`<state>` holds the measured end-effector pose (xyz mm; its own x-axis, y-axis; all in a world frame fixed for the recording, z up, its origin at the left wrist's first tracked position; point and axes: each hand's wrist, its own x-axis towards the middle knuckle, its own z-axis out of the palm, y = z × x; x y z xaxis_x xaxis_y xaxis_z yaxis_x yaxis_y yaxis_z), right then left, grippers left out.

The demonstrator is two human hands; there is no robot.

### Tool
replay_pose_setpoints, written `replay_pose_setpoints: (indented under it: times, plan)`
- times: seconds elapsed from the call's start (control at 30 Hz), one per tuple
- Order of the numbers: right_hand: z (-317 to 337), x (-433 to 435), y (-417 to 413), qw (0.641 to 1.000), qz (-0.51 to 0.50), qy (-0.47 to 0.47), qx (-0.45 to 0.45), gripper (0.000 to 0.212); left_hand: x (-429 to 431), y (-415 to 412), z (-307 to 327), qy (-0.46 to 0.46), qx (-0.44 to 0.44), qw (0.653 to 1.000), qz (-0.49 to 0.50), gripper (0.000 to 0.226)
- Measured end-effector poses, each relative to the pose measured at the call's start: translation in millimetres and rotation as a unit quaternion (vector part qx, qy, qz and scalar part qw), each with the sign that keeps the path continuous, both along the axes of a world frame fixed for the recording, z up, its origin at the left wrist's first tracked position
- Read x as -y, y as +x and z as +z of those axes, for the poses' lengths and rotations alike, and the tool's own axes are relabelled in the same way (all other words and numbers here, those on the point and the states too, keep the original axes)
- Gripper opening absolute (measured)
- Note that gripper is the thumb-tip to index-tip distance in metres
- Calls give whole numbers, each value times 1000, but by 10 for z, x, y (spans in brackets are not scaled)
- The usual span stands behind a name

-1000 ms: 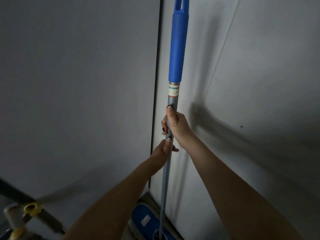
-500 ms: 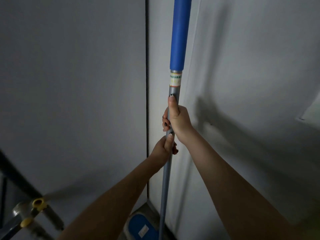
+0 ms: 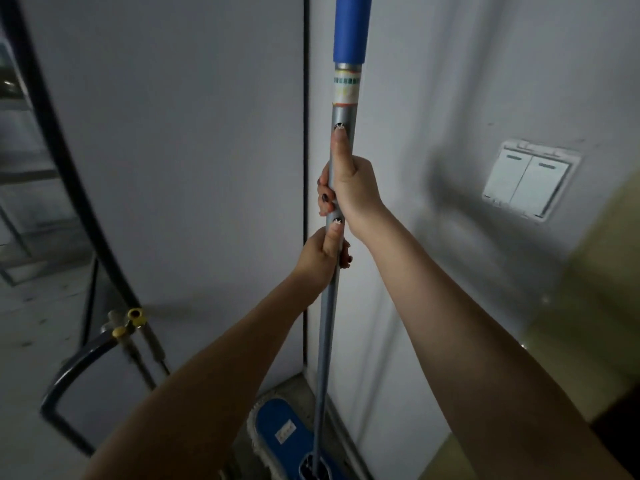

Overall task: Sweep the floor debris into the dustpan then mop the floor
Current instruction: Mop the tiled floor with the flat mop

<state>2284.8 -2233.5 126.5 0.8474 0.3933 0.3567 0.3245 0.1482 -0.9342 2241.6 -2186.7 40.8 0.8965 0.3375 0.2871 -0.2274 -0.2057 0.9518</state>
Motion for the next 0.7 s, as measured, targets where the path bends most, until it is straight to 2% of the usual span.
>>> replay_pose_setpoints:
  times: [0.33, 0.7]
  plan:
    - [225, 157, -815, 997, 72, -2, -9, 64, 159, -823, 174, 11, 13, 999, 28, 45]
    - [39, 205, -1976, 993, 115, -16, -12, 63, 251, -2100, 6, -15, 0, 999, 39, 41]
